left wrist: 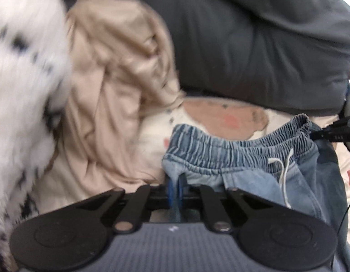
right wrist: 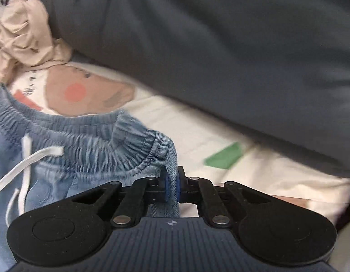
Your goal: Fold clothes
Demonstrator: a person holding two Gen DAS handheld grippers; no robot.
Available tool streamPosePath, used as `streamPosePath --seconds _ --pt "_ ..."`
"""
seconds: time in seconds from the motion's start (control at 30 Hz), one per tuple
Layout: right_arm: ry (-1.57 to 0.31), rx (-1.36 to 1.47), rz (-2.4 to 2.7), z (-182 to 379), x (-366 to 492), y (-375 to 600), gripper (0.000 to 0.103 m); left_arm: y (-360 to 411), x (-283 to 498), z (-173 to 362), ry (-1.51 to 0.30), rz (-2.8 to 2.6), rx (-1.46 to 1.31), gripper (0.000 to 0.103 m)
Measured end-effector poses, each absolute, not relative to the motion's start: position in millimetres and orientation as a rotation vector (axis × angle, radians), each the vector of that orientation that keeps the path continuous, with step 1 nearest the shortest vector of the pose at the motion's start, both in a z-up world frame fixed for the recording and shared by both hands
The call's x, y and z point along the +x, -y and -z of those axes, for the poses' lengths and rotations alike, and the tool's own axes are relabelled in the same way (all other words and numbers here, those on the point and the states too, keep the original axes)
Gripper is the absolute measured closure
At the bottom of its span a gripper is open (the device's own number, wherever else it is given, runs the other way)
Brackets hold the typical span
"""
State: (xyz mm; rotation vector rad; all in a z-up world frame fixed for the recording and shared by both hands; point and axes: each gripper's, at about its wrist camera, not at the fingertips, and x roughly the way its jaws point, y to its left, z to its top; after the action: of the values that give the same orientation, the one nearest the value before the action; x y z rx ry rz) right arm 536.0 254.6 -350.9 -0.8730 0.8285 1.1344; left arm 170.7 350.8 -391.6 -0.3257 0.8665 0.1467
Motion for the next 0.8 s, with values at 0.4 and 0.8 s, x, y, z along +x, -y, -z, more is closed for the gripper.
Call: streamPosePath --seconds 0.4,0.8 --pt "-0.703 -0.841 -0.923 326 564 -235 0.099 -327 222 364 -0.748 -0.109 -0.230 0.099" --pt "-0.668 -0.765 -0.830 333 595 -272 0.099 -331 263 363 -0.725 -0.153 -0.188 0.099"
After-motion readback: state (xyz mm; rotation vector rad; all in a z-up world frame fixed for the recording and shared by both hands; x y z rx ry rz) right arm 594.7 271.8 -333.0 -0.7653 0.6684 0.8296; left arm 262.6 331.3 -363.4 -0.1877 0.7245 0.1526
